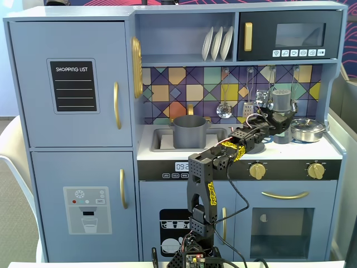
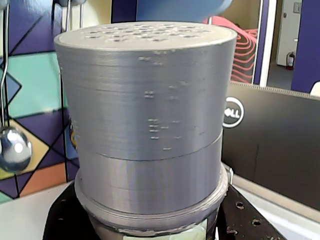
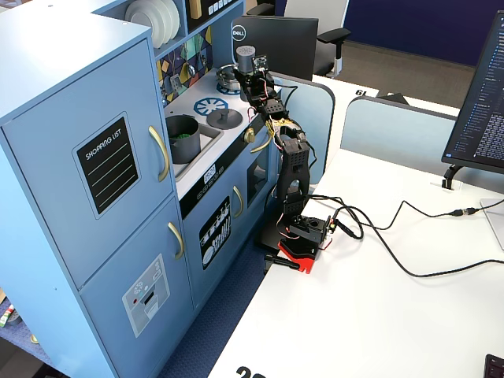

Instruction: Put salt in the gray recipient

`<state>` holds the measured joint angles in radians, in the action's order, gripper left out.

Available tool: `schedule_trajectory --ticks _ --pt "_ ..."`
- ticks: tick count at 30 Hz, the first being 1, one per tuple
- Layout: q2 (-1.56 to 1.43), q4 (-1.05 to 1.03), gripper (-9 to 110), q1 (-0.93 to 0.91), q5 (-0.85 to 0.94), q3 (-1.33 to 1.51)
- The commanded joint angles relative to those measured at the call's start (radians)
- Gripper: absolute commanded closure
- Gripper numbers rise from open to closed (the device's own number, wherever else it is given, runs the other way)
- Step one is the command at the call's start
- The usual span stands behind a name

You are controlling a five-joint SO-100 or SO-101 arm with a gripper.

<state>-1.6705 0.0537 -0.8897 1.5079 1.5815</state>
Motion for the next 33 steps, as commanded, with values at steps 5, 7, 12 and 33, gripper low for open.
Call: schedule_trajectory --ticks 5,7,12,33 --pt "-0.005 0.077 101 -0.02 -0.008 0.029" --pt "0.006 0.08 101 -0.021 -0.008 0.029" --pt "0.034 0.092 101 -0.021 -0.012 0.028" --pt "0.048 0.041 58 -0.046 -0.034 0.052"
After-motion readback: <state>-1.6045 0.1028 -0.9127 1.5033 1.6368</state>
